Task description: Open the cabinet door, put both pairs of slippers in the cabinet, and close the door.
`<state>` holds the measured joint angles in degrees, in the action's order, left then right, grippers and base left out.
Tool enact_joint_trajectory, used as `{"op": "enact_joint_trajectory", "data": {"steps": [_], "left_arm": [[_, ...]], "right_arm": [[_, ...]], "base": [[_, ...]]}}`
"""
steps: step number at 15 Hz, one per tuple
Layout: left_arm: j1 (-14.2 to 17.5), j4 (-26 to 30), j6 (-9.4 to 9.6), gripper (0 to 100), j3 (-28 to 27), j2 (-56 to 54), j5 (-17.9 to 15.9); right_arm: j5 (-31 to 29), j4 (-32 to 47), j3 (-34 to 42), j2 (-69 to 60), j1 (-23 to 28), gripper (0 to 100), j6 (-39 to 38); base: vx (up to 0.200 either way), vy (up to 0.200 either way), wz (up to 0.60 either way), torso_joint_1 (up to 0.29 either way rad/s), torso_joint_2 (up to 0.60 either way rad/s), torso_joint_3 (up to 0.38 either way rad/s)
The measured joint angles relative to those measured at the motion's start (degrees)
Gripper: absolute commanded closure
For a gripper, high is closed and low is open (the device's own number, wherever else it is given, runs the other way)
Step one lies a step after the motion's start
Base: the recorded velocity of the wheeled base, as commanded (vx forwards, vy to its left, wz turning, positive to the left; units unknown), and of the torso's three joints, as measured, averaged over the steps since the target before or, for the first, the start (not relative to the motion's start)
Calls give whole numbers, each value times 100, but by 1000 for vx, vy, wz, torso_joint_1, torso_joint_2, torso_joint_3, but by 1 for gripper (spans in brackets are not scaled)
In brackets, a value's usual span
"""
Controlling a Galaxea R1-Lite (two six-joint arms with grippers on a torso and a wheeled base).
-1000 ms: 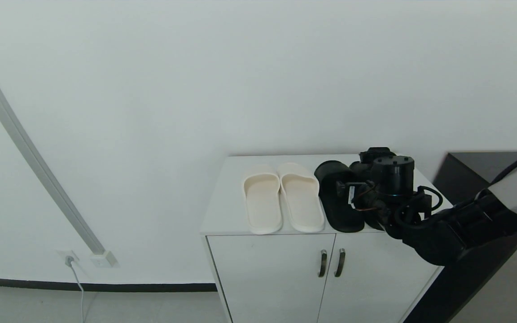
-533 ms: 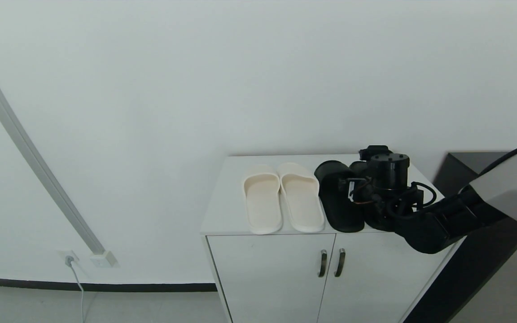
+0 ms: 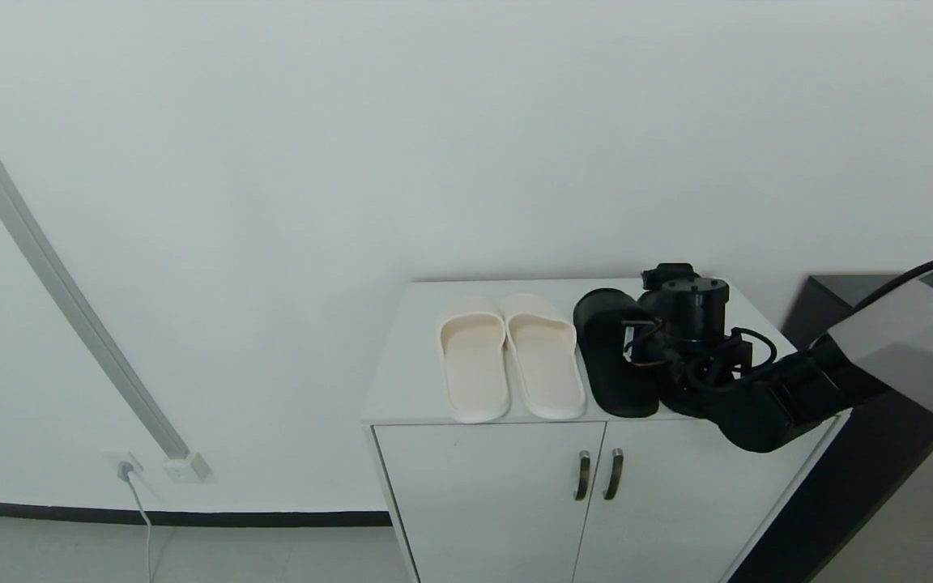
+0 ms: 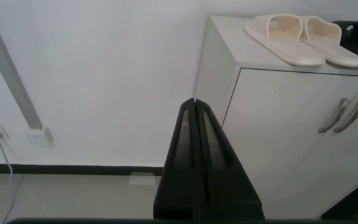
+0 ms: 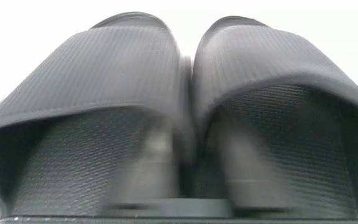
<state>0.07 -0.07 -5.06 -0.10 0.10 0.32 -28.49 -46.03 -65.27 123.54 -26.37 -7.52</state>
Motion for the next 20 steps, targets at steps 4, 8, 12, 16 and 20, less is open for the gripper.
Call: {"op": "enact_joint_trajectory", "data": {"steps": [4,8,12,16,20], "left_arm": [[0,0,0,100,0,0,4],[0,0,6,100,0,0,4],[0,0,16,100,0,0,1],[-5,0,17,100,0,0,1],[0,0,11,100,0,0,1]], "right_arm": [[-27,-2,-9,-83,5,100,101],[145,-9,297,-507,-56,100,354],[1265,-9,1417,-1517,-380,100,525],[2762,35,2647,-2751,-720,100,605],[3439,85,3427,-3569,-1012,100,608]], "base": [[0,0,0,0,0,0],[0,0,0,0,0,0],[0,0,0,0,0,0],[0,0,0,0,0,0],[0,0,0,0,0,0]]}}
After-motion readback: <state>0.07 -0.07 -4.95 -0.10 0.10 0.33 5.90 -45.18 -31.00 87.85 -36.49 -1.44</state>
